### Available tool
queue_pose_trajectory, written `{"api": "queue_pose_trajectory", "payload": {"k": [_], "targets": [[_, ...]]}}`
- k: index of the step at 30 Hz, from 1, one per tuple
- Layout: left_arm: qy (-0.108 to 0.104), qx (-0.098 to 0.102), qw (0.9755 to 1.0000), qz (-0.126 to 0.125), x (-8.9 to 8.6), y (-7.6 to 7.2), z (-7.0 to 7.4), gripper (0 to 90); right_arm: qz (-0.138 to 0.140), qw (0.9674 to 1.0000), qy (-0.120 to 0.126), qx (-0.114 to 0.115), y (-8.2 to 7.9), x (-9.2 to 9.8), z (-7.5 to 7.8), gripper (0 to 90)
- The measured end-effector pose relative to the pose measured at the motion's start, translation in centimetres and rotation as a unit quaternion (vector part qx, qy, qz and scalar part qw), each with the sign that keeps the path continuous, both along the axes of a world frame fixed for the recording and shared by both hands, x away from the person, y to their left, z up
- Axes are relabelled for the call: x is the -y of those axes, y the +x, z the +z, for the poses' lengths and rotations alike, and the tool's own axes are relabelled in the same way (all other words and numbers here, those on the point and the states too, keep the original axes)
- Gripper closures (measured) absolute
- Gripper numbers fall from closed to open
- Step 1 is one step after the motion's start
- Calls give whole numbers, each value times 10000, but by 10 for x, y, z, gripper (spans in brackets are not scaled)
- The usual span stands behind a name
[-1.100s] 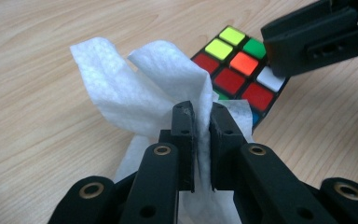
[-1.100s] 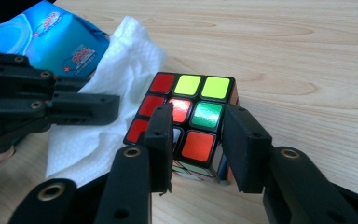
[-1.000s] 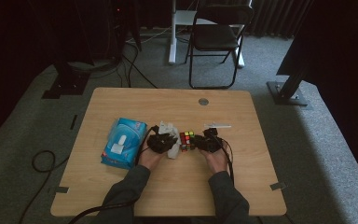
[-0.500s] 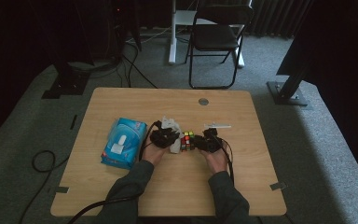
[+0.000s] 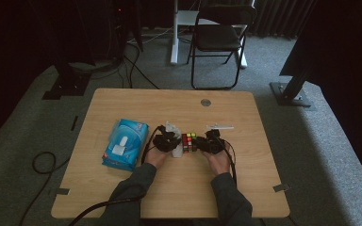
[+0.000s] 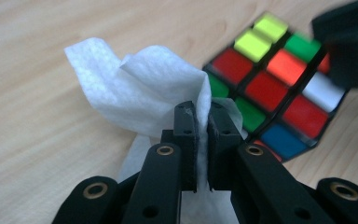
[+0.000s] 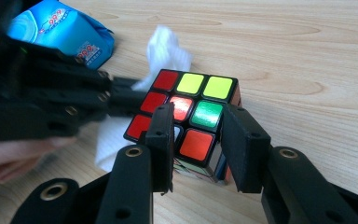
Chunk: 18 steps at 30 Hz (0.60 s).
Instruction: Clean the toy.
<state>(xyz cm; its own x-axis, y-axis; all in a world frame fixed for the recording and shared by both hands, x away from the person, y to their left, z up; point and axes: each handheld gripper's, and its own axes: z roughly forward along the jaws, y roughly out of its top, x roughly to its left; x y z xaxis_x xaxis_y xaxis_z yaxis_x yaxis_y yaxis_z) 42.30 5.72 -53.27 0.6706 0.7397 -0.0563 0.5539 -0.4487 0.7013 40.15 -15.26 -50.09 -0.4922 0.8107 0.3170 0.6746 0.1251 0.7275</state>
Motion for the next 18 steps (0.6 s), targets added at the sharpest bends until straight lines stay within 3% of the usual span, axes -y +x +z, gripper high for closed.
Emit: {"api": "queue_pose_trajectory", "payload": {"k": [7,13,15,18], "targets": [[18,55,10000,-3,0,-2,2,844,-28,10000,-26,24,0,0,0,681],[-402,301,9987,94,-7,-8,24,842,-36,10000,-49,32,-1,0,1,681],[-485,421,9979,1,-6,-12,32,842,-43,10000,-33,34,-1,0,0,681],[-370,457,9982,-111,-2,-16,33,842,-51,10000,-44,40,-1,0,1,681]]}}
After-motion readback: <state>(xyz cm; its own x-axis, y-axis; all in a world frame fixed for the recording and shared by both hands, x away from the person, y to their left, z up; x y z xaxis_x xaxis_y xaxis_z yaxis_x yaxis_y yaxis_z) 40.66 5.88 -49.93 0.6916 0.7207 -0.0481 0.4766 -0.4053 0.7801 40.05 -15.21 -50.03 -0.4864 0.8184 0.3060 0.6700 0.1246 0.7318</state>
